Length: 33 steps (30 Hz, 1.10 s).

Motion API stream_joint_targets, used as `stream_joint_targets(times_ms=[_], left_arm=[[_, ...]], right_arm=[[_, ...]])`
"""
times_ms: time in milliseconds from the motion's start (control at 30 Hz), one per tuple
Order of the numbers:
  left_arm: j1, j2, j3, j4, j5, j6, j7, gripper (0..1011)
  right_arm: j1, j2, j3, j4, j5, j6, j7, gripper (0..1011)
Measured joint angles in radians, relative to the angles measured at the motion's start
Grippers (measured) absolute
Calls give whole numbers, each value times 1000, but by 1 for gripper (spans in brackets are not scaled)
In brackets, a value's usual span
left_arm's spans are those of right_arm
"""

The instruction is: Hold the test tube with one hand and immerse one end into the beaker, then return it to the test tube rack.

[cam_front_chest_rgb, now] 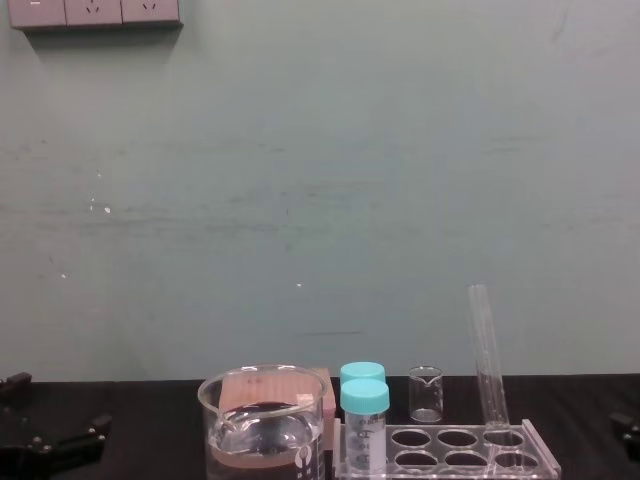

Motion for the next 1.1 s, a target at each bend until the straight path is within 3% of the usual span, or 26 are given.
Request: stream_joint_targets(times_ms=[567,667,767,1000,1100], left_arm=[[0,0,0,0,0,0,0,1000],[0,0,0,0,0,0,0,1000],[0,0,0,0,0,0,0,1000],[0,0,0,0,0,0,0,1000],[0,0,0,0,0,0,0,1000]], right_arm=[[0,0,1,0,-1,-1,1,1000],[-4,-6,21,-6,11,-10,15,1000],[-6,-12,39,-16,34,-11,31,1000],[-10,-36,100,-62,143,8,94,1000],[-8,-49,127,-87,207,41,140,1000]])
